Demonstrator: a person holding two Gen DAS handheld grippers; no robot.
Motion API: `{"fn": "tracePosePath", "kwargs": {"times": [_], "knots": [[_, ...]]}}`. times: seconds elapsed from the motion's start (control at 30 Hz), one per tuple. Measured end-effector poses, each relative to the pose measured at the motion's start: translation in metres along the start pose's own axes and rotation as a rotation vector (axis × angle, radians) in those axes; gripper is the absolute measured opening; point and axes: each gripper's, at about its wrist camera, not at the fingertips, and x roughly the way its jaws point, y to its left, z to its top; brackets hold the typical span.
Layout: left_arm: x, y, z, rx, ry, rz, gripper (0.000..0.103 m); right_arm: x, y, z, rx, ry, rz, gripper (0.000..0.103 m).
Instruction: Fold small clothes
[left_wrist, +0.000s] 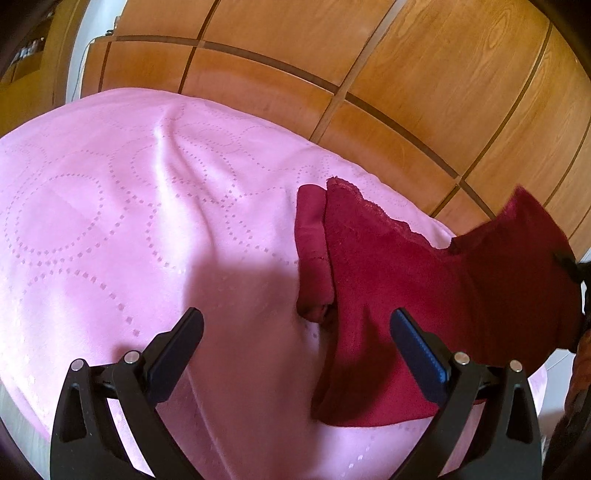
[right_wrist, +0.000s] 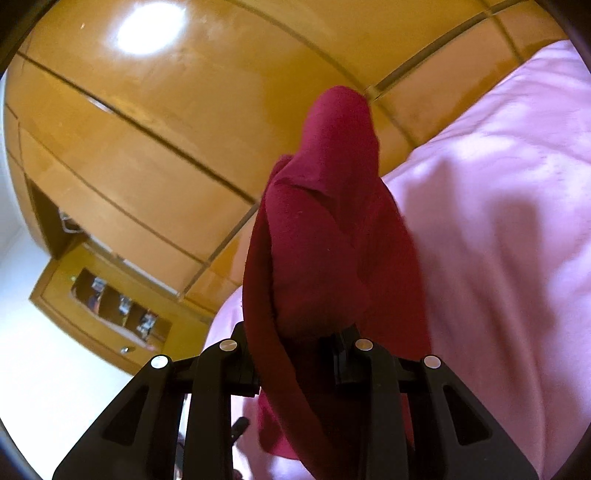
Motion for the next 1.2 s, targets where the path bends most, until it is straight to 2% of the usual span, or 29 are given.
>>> {"fn": "tracePosePath", "kwargs": {"times": [0.43, 0.63, 0.87, 0.9, 0.97, 1.0, 1.03, 1.1, 1.17, 1.2], "knots": [[-0.005, 0.007, -0.007, -0.001, 0.014, 0.004, 0.101, 0.075, 0.038, -0.035, -0.073, 0.188, 0.048, 0.025], [-0.007, 0.013, -0.01, -0.02, 0.022, 0.015, 0.101, 0.108, 0.043, -0.059, -0.098, 0.278, 0.029, 0.025], [-0.007, 0.02, -0.012, -0.051, 0.026, 0.021, 0.101, 0.123, 0.041, -0.079, -0.126, 0.331, -0.005, 0.025], [-0.006, 0.019, -0.012, -0.05, 0.026, 0.019, 0.101, 0.126, 0.041, -0.082, -0.14, 0.341, -0.016, 0.028], [-0.006, 0.018, -0.013, -0.045, 0.028, 0.013, 0.101, 0.13, 0.042, -0.086, -0.157, 0.355, -0.021, 0.046], [-0.007, 0.017, -0.013, -0.043, 0.027, 0.011, 0.101, 0.135, 0.049, -0.09, -0.149, 0.364, 0.006, 0.064], [-0.008, 0.016, -0.013, -0.039, 0.025, 0.011, 0.101, 0.134, 0.049, -0.093, -0.124, 0.375, 0.062, 0.078], [-0.01, 0.015, -0.014, -0.033, 0.023, 0.011, 0.101, 0.127, 0.053, -0.095, -0.115, 0.363, 0.138, 0.082], [-0.012, 0.015, -0.014, -0.036, 0.018, 0.008, 0.101, 0.113, 0.059, -0.095, -0.162, 0.332, 0.158, 0.082], [-0.012, 0.016, -0.013, -0.038, 0.017, 0.006, 0.101, 0.103, 0.061, -0.093, -0.198, 0.307, 0.152, 0.087]]}}
